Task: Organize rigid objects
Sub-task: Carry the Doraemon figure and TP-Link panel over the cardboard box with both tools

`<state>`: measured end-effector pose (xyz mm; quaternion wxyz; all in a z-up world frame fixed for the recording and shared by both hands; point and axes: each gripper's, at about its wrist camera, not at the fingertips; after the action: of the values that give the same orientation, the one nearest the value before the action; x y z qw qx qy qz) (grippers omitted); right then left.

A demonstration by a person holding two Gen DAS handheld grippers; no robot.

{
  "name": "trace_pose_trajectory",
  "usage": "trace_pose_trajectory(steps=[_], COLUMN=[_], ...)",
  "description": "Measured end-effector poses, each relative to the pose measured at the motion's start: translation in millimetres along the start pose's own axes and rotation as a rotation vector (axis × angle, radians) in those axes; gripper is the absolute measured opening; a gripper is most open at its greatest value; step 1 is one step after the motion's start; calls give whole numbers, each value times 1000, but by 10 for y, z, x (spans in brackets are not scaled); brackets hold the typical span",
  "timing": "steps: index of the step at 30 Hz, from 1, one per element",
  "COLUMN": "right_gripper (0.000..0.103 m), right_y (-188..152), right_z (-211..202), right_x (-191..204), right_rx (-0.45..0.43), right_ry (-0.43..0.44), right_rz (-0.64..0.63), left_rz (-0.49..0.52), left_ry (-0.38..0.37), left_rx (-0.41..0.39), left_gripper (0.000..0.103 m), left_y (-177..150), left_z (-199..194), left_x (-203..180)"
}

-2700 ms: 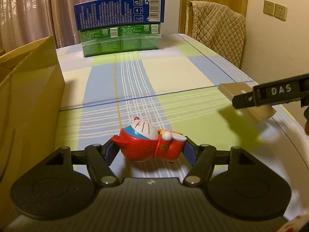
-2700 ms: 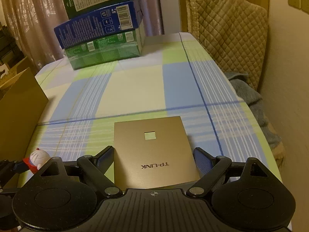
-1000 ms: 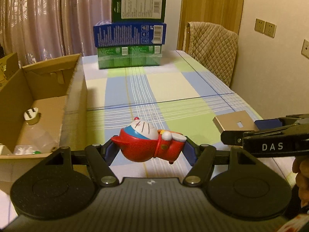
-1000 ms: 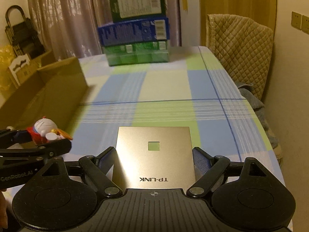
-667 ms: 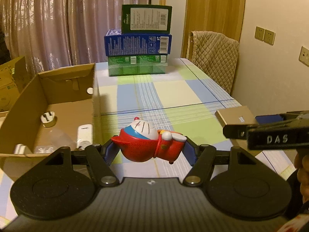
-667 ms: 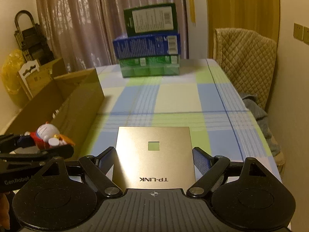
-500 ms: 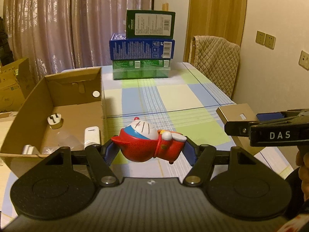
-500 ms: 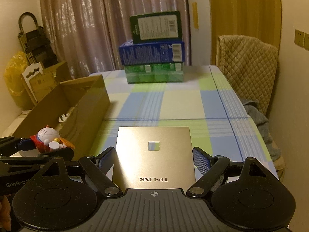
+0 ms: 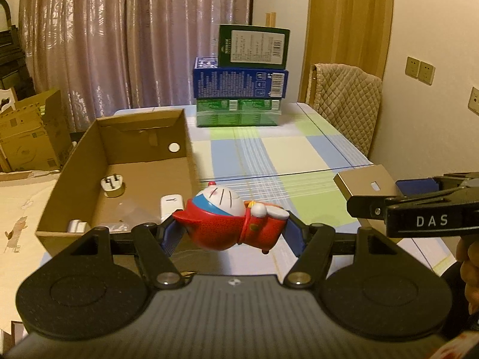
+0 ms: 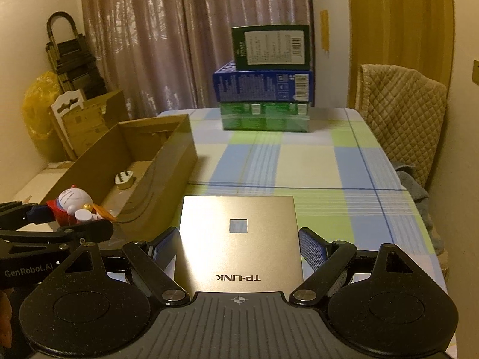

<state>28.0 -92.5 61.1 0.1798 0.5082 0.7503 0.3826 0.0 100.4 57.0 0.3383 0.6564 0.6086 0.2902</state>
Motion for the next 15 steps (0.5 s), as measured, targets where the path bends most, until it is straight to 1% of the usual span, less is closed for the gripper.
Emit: trace_pose_trajectory(steps=[15], right_gripper=[82], right_y=[57], right_z=[127], right_x=[375], right_rx=[6], right_ry=[73], right_rz=[-50], left_rz=[-46], left_ry=[66], left_rx=[4], left_gripper=[65], left_y=[25], left_z=[-142], left_x=[405])
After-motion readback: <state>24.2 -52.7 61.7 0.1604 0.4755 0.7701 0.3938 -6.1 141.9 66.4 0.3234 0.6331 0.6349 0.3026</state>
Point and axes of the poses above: each gripper's, at about its wrist camera, not at the fingertips, and z roughly the way its jaws point, x to its left, y to its top, and after that the axes turned 2 degrees about x, right-handed
